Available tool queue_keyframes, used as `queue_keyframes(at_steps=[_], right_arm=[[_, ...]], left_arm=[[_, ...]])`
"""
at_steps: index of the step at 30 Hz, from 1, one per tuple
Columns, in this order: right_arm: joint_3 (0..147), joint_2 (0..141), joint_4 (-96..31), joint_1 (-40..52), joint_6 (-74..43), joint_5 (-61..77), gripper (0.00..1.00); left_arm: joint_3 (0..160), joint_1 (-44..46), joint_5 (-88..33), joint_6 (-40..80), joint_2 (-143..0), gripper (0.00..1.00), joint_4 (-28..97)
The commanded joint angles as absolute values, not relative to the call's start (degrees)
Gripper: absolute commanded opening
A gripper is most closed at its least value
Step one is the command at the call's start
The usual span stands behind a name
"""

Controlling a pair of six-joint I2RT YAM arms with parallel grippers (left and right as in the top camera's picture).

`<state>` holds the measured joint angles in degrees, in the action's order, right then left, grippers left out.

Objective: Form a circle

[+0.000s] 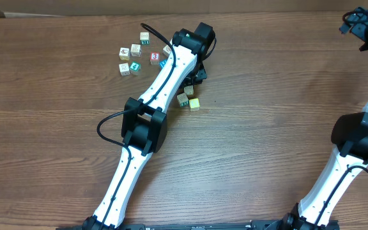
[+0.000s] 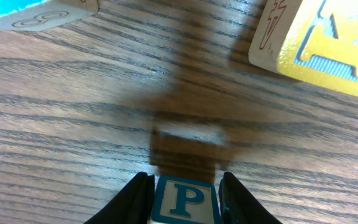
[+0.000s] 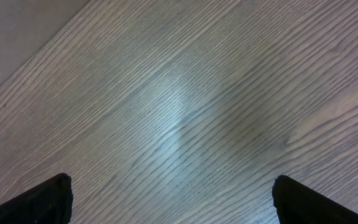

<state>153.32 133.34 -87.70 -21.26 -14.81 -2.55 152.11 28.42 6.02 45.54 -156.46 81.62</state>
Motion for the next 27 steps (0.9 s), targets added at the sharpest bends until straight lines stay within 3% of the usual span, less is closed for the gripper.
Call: queue_keyframes(at_steps=[1,3,10,18,27], right_arm=[[154.0,132.6,-87.5,-21.1,-14.8,-2.9,1.0],[154.0,132.6,-87.5,-21.1,-14.8,-2.9,1.0],[154.0,132.6,-87.5,-21.1,-14.8,-2.9,1.0],[154.0,132.6,-87.5,-21.1,-14.8,-2.9,1.0],[154.0,132.6,-87.5,-21.1,-14.8,-2.9,1.0]], left_arm=[[151.6,28.6,5.7,46.8,-156.0,0.38,81.8],[151.6,28.6,5.9,46.8,-156.0,0.43,81.8],[151.6,28.6,6.0,46.7,-156.0,0.47,81.3],[151.6,28.6,5.9,46.8,-156.0,0.34,81.4],[151.6,28.6,5.8,46.8,-156.0,0.31,81.4]])
